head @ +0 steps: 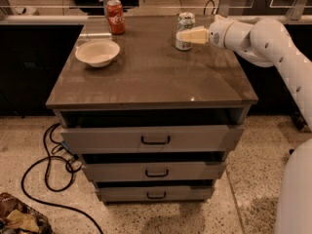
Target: Place 7up can into paper bowl
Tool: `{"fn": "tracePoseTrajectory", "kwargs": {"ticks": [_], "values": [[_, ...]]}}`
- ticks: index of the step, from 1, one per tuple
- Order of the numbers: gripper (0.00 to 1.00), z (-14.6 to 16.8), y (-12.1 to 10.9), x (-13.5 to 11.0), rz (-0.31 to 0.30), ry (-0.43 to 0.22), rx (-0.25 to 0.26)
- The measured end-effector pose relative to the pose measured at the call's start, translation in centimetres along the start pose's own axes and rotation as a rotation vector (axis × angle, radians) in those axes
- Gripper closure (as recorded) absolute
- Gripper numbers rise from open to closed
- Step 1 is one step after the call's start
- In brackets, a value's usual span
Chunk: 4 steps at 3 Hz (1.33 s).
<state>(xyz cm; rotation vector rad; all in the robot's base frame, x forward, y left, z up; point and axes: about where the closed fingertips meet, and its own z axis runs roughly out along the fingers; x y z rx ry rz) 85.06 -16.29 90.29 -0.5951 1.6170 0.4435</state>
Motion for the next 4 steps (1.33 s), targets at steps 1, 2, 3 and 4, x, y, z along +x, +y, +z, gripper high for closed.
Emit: {"fn": "tracePoseTrajectory", "kwargs": {"ticks": [1,2,3,4], "values": [[0.0,1.2,-0.2,0.8,0.03,-0.024,0.005],[0.0,2.6,-0.3,1.4,0.036,-0.045,-0.004],[0.0,3.5,-0.3,1.4,0.025,-0.049,-0.021],[0.24,3.8,-0.1,1.4,0.026,-0.05,-0.026]]}}
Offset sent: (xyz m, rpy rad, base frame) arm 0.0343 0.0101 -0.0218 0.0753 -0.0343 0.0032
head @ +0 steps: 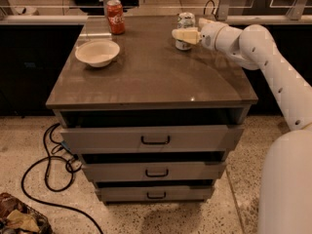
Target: Place 7up can into paper bowl
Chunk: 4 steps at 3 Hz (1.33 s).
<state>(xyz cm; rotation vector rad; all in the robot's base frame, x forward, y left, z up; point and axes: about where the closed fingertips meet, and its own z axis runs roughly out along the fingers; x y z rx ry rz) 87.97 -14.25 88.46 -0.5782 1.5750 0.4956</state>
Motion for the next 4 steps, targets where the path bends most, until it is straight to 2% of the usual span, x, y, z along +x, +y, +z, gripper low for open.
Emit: {"fn": "tracePoseTrajectory", "kwargs": {"ticks": [3,4], "values": [[0.93,0.75,0.69,0.17,0.003,0.001,-0.013],[1.0,0.93,0.87,0.21,0.003,0.001,-0.016]]}}
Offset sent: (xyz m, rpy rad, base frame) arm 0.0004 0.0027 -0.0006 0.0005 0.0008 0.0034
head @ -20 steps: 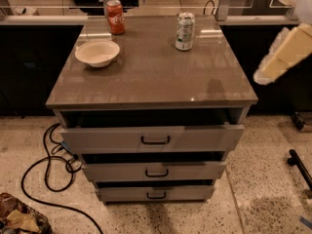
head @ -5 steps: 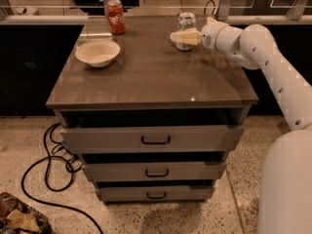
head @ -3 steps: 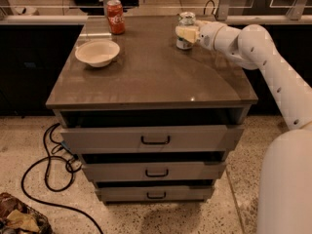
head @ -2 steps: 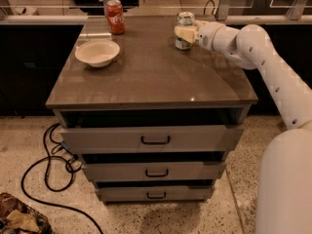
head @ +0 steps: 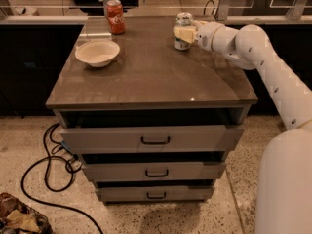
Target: Place 7up can into paper bowl
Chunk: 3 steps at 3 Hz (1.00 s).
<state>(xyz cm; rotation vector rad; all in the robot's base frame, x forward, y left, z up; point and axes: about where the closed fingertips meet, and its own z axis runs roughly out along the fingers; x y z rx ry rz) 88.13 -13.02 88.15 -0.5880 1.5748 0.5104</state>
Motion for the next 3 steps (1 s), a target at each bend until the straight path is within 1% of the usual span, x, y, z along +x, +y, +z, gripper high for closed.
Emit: {"fn": "tracePoseTrajectory", "kwargs": {"ticks": [1,2,3], "values": [[1.0,0.2,0.4,-0.5,0.002,0.001,-0.011],[1.0,-0.2,1.8,-2.8,0.031,-0.022,-0.034],[1.0,-0.6,4.0,-5.8,0.049,-0.047,-0.046]]}}
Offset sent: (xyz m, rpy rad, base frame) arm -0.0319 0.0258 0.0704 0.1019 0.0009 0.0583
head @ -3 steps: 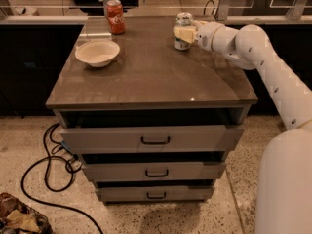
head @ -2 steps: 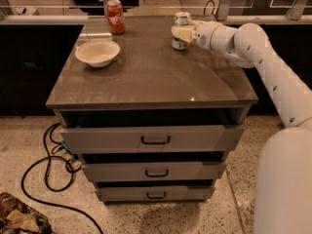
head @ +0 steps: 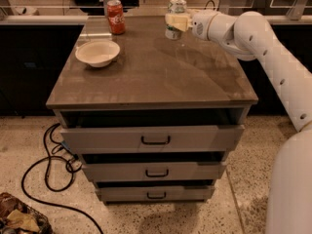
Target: Place 7up can into paper bowl
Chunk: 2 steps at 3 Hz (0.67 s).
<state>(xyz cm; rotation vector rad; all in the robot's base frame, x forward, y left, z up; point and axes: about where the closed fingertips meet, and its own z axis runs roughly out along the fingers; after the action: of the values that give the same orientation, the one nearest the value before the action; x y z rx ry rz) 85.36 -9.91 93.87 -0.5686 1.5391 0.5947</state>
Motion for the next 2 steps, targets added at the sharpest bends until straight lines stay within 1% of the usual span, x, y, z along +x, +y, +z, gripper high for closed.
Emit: {"fn": "tracePoseTrajectory", "kwargs": {"ticks": [1,2], "values": [[1.0,-0.3,2.7,-2.7,0.0,-0.019,-0.014],[1.0,0.7,5.7,-5.0,-0.028,-0.015,-0.044]]}}
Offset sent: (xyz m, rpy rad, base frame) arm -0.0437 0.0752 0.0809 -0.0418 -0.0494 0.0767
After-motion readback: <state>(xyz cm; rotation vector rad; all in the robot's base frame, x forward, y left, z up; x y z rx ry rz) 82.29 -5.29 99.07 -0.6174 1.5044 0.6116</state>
